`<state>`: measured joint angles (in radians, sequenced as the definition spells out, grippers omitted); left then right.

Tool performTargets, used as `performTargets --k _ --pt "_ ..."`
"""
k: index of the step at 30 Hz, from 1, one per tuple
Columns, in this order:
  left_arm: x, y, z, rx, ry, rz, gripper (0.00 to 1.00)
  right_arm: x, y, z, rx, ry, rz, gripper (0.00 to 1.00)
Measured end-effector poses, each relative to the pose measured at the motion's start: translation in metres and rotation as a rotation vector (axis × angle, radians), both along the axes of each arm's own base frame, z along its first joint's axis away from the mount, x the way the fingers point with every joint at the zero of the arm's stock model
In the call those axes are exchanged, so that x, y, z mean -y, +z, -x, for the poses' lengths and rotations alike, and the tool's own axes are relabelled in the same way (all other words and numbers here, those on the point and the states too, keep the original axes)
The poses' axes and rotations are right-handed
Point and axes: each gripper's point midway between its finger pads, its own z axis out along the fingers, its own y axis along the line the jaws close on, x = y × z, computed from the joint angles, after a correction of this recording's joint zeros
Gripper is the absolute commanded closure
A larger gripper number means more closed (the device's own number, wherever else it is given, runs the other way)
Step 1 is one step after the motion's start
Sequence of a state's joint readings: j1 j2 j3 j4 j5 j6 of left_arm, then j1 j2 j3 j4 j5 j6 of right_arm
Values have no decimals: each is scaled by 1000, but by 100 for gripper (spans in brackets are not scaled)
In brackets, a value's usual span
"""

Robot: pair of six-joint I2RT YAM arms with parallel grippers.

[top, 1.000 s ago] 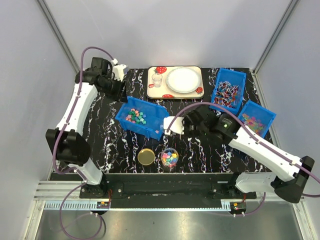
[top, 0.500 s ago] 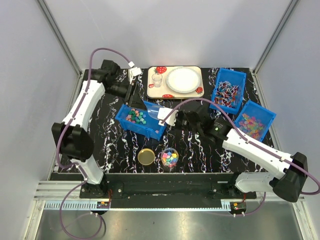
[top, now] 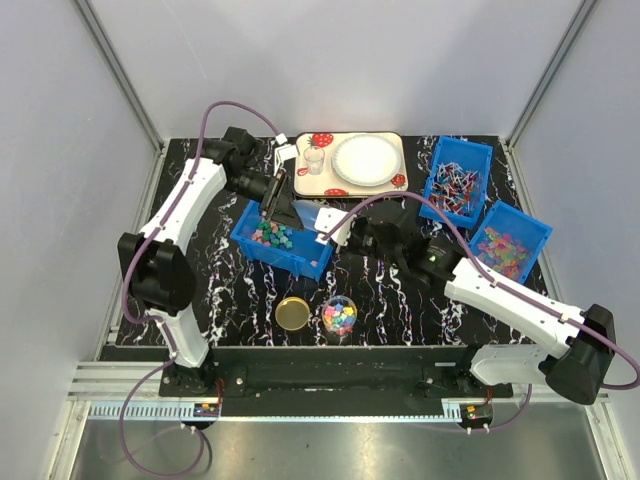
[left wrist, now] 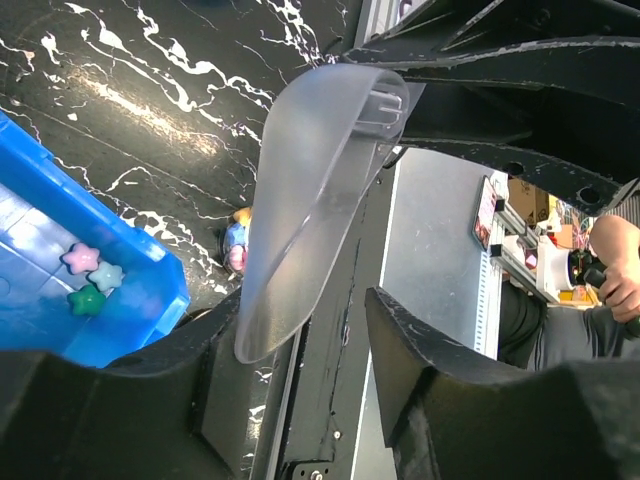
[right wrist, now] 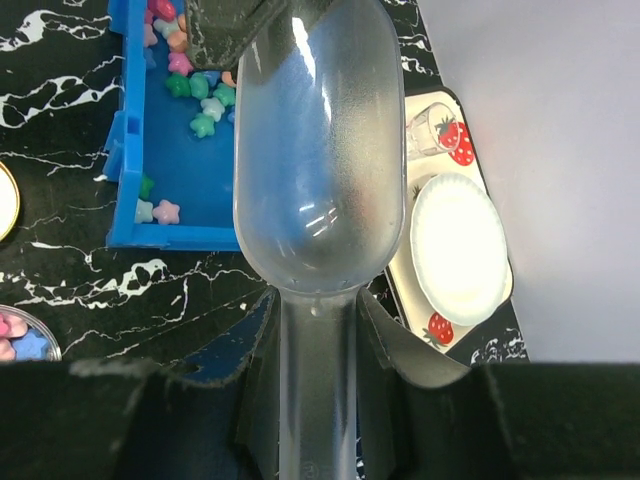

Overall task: Pack the candies
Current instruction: Place the fake candies in the packing bottle, then adjust the spatula.

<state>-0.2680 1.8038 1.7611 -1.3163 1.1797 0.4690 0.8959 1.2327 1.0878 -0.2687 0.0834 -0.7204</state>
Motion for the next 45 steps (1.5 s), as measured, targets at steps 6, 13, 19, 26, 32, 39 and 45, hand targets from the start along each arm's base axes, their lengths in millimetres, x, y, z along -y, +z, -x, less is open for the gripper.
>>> performTargets --k 6,13,19,26,32,39,45 --pt "1 0 0 1 -2 3 53 -4 1 2 -12 15 -21 100" --pt "1 0 0 -1 -2 3 53 -9 -2 7 -29 24 -29 100" --pt "1 0 -1 -2 2 1 72 -12 -3 10 -45 34 -42 100" --pt "2 0 -4 7 7 -1 64 -16 -5 15 -75 53 -57 100" --pt "2 0 -5 4 13 -2 83 -17 -14 23 -116 77 -48 100" --pt "3 -2 -8 35 9 -1 84 -17 -13 25 -142 58 -78 100" --pt "3 -3 -10 58 4 -3 100 -18 -13 25 -159 46 -92 95"
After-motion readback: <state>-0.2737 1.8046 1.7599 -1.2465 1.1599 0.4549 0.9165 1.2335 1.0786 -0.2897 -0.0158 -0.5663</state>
